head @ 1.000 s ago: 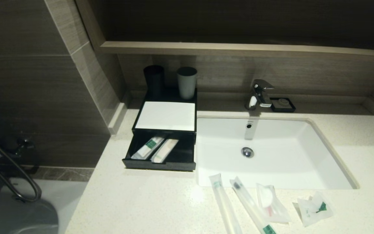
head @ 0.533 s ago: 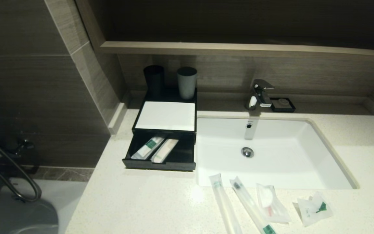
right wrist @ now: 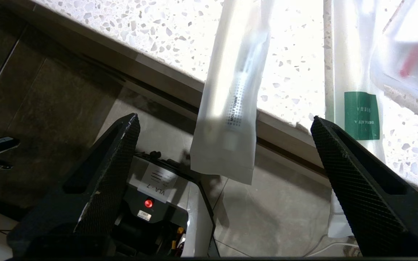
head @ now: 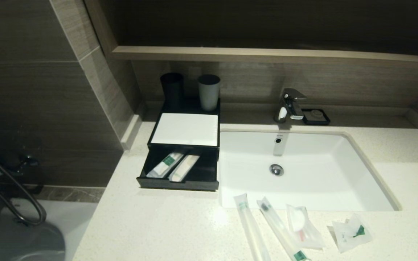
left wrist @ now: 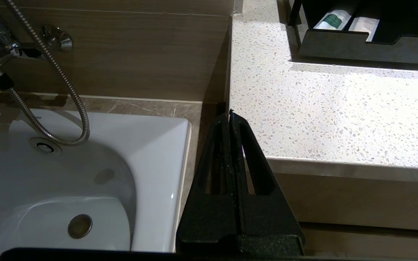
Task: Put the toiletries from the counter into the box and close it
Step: Pick up the bathroom toiletry
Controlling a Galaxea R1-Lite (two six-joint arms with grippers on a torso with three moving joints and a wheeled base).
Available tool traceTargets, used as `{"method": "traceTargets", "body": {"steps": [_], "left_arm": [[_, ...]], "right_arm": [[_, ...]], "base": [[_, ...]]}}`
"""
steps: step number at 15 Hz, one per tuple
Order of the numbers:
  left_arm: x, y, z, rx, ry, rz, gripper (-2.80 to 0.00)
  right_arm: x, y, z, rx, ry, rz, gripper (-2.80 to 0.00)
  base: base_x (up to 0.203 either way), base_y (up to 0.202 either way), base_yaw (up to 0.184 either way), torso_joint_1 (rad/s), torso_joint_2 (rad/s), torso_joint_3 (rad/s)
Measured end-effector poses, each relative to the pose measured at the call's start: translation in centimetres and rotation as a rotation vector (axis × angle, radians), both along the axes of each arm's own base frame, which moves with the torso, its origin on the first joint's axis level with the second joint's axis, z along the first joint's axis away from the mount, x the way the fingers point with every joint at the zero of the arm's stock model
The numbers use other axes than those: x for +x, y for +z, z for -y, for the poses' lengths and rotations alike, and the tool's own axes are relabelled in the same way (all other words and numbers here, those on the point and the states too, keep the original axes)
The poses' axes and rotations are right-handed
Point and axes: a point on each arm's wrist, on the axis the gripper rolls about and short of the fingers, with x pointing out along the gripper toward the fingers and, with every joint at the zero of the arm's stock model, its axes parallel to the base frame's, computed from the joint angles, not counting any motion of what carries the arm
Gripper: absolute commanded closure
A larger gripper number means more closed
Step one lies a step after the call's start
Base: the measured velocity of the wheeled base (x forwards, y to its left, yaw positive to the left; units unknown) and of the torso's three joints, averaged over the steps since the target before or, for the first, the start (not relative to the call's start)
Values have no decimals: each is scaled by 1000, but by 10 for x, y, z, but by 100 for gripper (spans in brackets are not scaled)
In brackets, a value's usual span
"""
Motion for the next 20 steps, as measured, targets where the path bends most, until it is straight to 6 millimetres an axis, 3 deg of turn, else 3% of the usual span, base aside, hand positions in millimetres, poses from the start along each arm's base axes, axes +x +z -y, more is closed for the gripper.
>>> {"method": "traceTargets", "body": {"steps": [6,7,20], "left_arm": [[0,0,0,0,0,0,0],[0,0,0,0,0,0,0],[0,0,0,0,0,0,0]], "right_arm": [[0,-4,0,-18,-4,4,-280],[0,-4,0,-21,-5,4,0],[-1,-3,10,-42,-19,15,0]], "base": [[0,0,0,0,0,0],[0,0,0,0,0,0],[0,0,0,0,0,0]]}}
